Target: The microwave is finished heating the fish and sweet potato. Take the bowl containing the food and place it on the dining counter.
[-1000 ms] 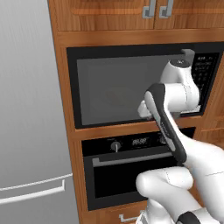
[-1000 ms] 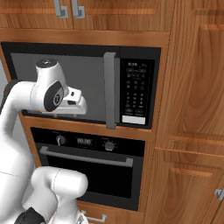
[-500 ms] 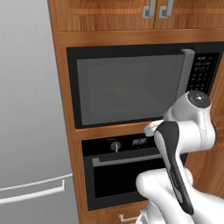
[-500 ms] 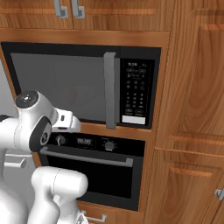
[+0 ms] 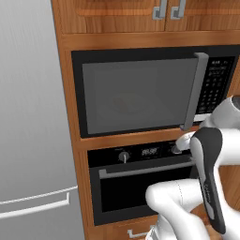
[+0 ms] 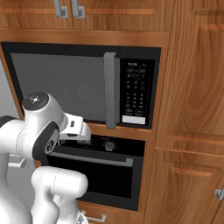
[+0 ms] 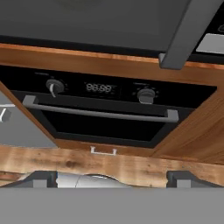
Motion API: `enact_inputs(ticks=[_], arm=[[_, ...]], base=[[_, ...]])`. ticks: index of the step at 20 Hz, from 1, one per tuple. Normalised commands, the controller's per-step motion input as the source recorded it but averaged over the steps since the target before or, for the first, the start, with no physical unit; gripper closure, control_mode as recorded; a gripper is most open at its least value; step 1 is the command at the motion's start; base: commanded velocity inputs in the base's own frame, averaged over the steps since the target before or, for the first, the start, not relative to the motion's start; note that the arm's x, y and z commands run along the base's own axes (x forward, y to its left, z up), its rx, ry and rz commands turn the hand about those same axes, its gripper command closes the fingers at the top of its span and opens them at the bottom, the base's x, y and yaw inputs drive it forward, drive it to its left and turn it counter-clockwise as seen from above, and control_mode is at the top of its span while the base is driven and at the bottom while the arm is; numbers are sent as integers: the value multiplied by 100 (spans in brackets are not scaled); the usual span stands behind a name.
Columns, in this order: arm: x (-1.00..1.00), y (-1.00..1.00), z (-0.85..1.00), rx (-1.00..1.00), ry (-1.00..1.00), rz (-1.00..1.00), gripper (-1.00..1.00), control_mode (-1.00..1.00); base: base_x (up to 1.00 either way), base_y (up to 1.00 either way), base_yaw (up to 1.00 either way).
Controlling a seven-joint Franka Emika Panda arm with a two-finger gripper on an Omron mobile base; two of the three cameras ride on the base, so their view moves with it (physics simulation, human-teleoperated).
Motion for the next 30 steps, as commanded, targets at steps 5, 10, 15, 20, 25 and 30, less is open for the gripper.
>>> enact_inputs(ticks=[5,10,15,20,25,30], arm=[[-40,-18,0,0,0,0,-100,-100],[0,0,0,0,0,0,-100,-100],[0,0,0,0,0,0,-100,-100],[0,0,0,0,0,0,-100,-100],[-1,-1,0,0,0,0,-100,-100],[-2,-5,0,0,0,0,-100,100]], base=[[0,0,0],[0,0,0],[0,0,0],[0,0,0],[0,0,0],[-20,-32,0]])
